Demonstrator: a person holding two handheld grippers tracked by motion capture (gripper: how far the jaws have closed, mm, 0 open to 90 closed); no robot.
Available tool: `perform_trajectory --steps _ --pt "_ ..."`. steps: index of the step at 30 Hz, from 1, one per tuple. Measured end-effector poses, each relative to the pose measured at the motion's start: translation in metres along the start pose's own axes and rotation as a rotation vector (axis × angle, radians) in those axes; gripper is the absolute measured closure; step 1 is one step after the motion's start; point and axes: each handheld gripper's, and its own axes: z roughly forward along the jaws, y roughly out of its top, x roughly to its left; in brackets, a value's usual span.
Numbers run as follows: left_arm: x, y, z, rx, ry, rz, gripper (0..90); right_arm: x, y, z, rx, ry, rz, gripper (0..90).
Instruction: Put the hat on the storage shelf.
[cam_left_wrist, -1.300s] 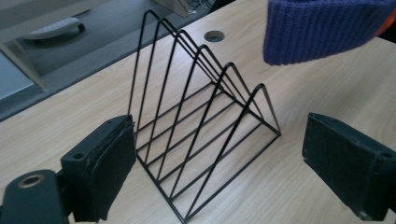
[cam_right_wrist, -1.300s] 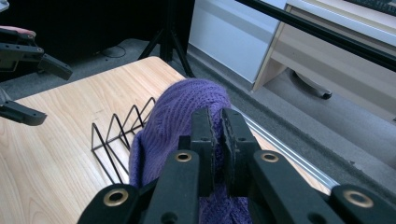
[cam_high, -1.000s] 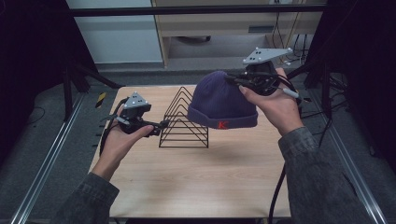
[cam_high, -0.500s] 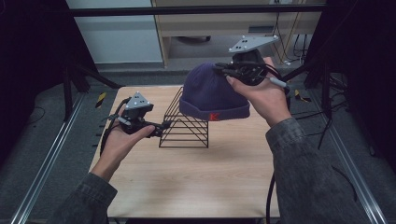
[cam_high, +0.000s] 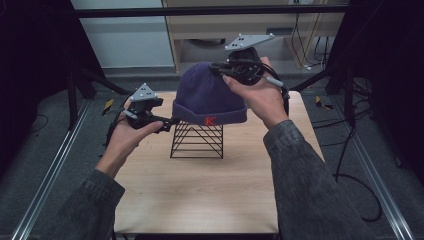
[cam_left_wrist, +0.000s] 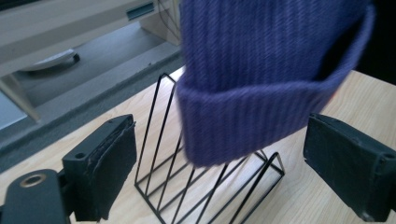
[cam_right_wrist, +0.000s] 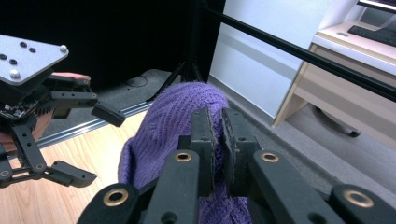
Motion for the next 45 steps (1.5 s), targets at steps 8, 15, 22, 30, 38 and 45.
perform_trajectory --steps 8,15,22,30,38,45 --pt "0.011 -0.001 0.004 0.009 -0.029 -0.038 5.4 0.001 0.006 0.01 -0.031 0.011 0.023 84.4" --pt "0.01 -0.004 0.012 0.021 -0.029 -0.047 5.4 0.006 0.014 0.011 -0.041 0.026 0.026 84.4" --pt "0.013 -0.005 0.021 0.026 -0.071 -0.043 4.9 0.014 0.022 0.011 -0.042 0.043 0.01 84.4" --pt "0.013 -0.006 0.03 0.058 -0.066 -0.028 38.6 0.018 0.022 0.017 -0.023 0.042 -0.005 84.3" --pt "0.013 -0.006 0.028 0.032 0.001 -0.004 65.3 0.011 0.018 0.02 -0.009 0.016 0.005 84.2" --pt "0.012 -0.01 0.012 0.032 0.037 -0.013 65.9 0.01 0.013 0.024 0.008 0.007 0.005 84.1"
